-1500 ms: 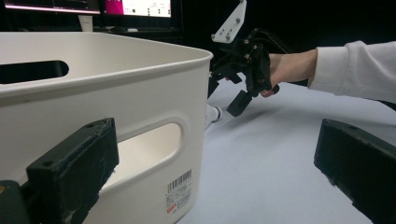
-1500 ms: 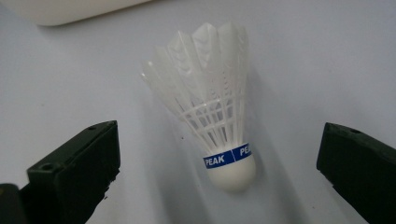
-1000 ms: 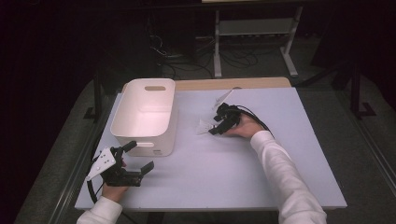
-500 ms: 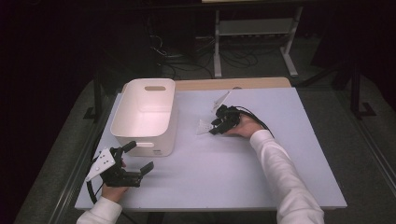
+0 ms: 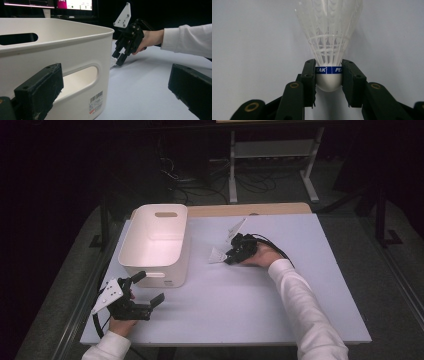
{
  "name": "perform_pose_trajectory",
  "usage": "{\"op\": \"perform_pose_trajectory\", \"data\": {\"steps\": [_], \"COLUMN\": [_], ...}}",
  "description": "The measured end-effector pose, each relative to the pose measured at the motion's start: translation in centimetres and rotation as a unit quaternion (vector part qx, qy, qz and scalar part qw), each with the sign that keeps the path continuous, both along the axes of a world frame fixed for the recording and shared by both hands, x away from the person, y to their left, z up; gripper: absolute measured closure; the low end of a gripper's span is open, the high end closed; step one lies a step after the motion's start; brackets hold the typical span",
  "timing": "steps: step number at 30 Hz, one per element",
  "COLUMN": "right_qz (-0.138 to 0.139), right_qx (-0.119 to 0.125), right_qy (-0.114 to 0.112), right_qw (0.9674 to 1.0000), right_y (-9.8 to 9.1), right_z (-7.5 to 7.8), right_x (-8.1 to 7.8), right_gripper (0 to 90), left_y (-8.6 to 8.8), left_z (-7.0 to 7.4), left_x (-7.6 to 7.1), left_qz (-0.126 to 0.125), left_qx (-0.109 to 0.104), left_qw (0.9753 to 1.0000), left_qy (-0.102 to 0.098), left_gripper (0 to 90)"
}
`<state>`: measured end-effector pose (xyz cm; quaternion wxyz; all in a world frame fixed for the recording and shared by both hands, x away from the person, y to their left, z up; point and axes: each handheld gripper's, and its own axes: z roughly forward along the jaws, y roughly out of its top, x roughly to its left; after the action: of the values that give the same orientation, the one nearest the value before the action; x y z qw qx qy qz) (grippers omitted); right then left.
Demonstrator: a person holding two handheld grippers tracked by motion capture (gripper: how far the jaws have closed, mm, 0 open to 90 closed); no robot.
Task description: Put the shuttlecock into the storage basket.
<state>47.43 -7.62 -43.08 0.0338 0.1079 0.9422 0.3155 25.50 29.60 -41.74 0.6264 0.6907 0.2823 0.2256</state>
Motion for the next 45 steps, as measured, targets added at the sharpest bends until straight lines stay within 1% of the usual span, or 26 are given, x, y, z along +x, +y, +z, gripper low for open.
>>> {"op": "perform_pose_trajectory", "data": {"steps": [2,6,8,9,10,11,13,15,17,22,24,27,29,32,33,35,38,40,45], "right_qz": [0.002,-0.002,-0.008,-0.006,0.004,0.0,-0.001,0.001,-0.001,-0.005,-0.005,-0.003,-0.003,-0.003,-0.005,-0.008,-0.003,-0.007,-0.002], "right_qx": [0.001,0.003,0.002,0.003,0.011,0.01,0.011,0.011,0.017,0.023,0.023,0.02,0.023,0.025,0.025,0.026,0.031,0.031,0.027], "right_qy": [-0.003,0.004,0.012,0.011,0.002,-0.003,-0.002,-0.006,-0.007,-0.005,-0.005,-0.006,-0.009,-0.011,-0.009,-0.009,-0.013,-0.015,-0.018], "right_qw": [1.0,1.0,0.9999,0.9999,0.9999,0.9999,0.9999,0.9999,0.9998,0.9997,0.9997,0.9998,0.9997,0.9996,0.9996,0.9996,0.9994,0.9994,0.9995], "right_y": [0.0,0.0,-0.1,-0.1,-0.2,-0.2,-0.3,-0.4,-0.6,-0.9,-0.9,-0.8,-0.9,-1.0,-1.1,-1.1,-1.2,-1.1,-0.9], "right_z": [0.1,0.4,0.7,0.8,0.9,1.3,1.6,1.9,2.4,3.1,3.2,3.5,3.7,3.9,4.1,4.4,4.9,5.3,6.0], "right_x": [0.0,-0.2,-0.3,-0.3,-0.1,-0.2,-0.3,-0.4,-0.4,-0.5,-0.6,-0.7,-0.8,-0.8,-0.9,-1.0,-1.0,-1.2,-1.5], "right_gripper": [64.1,64.1,64.1,64.1,64.1,64.1,64.1,64.1,64.0,64.1,64.0,64.0,64.0,64.0,64.0,64.0,64.0,64.0,64.1], "left_y": [0.0,0.0,-0.1,0.0,0.0,0.0,-0.1,-0.1,-0.1,-0.1,-0.1,-0.1,0.0,-0.1,-0.1,-0.1,-0.1,-0.1,-0.1], "left_z": [0.0,0.0,0.0,0.0,0.0,0.0,0.0,0.0,0.0,0.0,0.0,0.0,0.0,0.0,0.0,0.0,0.0,0.0,0.0], "left_x": [0.0,0.0,0.0,0.0,0.0,0.0,0.0,0.0,0.0,0.1,0.0,0.0,0.0,0.0,0.0,0.0,0.0,0.0,0.0], "left_qz": [-0.001,-0.001,-0.001,-0.001,-0.001,-0.001,-0.001,-0.002,-0.001,0.0,-0.001,0.0,0.0,0.0,-0.001,-0.002,-0.001,-0.001,-0.002], "left_qx": [0.0,-0.001,-0.003,-0.002,-0.002,-0.002,-0.002,-0.001,-0.001,-0.001,0.002,-0.001,-0.001,-0.004,0.001,0.004,-0.001,-0.002,0.0], "left_qw": [1.0,1.0,1.0,1.0,1.0,1.0,1.0,1.0,1.0,1.0,1.0,1.0,1.0,1.0,1.0,1.0,1.0,1.0,1.0], "left_qy": [0.0,0.004,0.002,0.002,0.002,0.002,0.002,0.003,0.003,0.004,0.004,0.002,0.0,0.003,0.004,0.003,0.003,0.002,0.002], "left_gripper": [0.0,0.0,0.0,0.0,0.0,0.0,0.0,0.0,0.0,0.0,0.0,0.0,0.0,0.0,0.0,0.0,0.0,0.0,0.0]}}
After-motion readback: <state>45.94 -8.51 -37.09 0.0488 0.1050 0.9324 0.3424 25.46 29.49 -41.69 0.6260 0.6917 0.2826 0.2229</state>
